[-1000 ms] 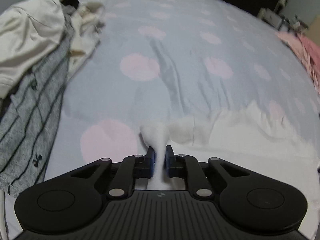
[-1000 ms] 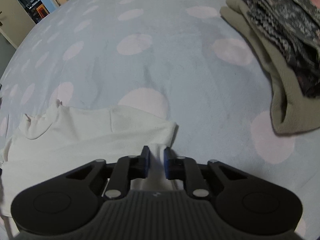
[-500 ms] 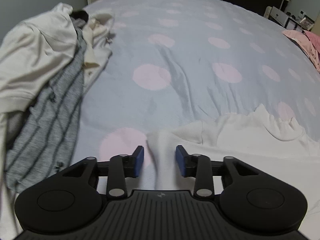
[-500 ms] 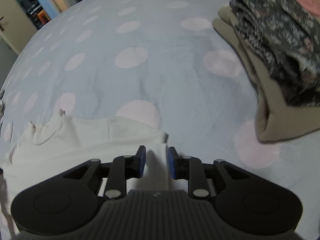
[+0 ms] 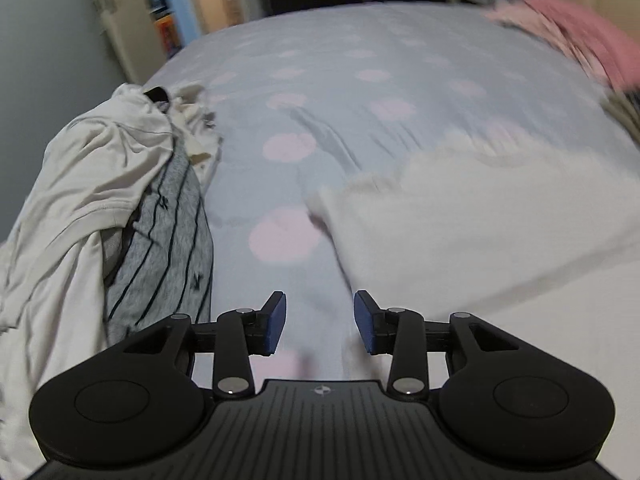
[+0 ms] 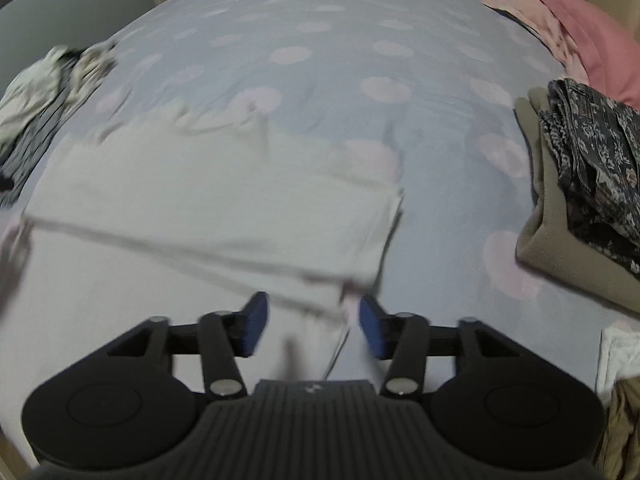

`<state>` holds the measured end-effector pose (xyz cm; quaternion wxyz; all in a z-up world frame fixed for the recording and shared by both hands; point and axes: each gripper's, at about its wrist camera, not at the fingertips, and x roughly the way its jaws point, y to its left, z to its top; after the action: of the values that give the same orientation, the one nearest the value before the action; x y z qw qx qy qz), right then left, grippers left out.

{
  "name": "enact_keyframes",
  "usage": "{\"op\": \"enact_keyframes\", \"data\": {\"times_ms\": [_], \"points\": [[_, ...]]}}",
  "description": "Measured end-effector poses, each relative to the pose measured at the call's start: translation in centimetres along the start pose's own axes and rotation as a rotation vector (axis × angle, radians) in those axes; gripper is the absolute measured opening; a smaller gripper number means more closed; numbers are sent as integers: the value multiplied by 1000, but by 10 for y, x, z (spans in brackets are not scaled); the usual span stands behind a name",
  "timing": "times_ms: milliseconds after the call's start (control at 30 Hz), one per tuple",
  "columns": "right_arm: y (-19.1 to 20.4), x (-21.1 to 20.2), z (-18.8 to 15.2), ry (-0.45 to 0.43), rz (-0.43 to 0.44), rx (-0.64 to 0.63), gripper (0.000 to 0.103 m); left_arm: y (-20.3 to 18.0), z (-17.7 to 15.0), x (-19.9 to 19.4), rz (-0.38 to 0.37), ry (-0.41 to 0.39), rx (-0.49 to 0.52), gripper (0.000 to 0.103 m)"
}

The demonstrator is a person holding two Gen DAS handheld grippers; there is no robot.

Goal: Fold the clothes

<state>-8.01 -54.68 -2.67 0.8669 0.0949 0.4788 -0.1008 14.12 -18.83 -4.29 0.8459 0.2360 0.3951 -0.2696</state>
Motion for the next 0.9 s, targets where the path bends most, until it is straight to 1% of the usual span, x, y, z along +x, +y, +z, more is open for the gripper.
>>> {"op": "enact_keyframes", "data": {"times_ms": [33, 100, 133, 200, 267, 333, 433, 533, 667, 733, 767, 800, 833, 867, 900], "points": [[3, -3, -9, 11, 15, -8, 58, -3, -8, -4, -6, 12, 32, 36], [9, -10, -26, 32, 49, -18, 65, -7, -24, -13, -36, 33, 65, 40], [12, -13, -35, 42, 66, -23, 72, -8, -31, -16, -58, 48, 61, 41], [19, -17, -51, 67, 87, -37, 74, -8, -45, -24, -101, 79, 52, 48], [25, -20, -66, 98, 97, -49, 78, -10, -57, -30, -107, 112, 22, 50], [30, -21, -82, 132, 98, -60, 79, -14, -70, -37, -112, 130, 11, 51], [36, -20, -99, 161, 94, -65, 80, -21, -94, -46, -156, 170, 24, 51], [41, -20, -116, 186, 92, -64, 80, -25, -113, -51, -164, 204, 37, 51], [49, -21, -139, 218, 88, -63, 80, -21, -137, -50, -190, 262, 8, 51], [52, -22, -151, 235, 86, -62, 79, -22, -146, -47, -200, 295, 6, 44], [54, -22, -156, 243, 85, -62, 77, -24, -150, -44, -206, 311, 10, 40], [56, -23, -162, 251, 84, -62, 75, -27, -153, -45, -205, 304, 13, 37], [58, -23, -168, 260, 84, -61, 70, -29, -153, -46, -200, 301, 20, 35], [60, -23, -173, 266, 81, -61, 62, -31, -152, -47, -204, 303, 21, 27], [65, -24, -174, 258, 65, -61, 57, -33, -152, -48, -209, 306, 22, 20]]}}
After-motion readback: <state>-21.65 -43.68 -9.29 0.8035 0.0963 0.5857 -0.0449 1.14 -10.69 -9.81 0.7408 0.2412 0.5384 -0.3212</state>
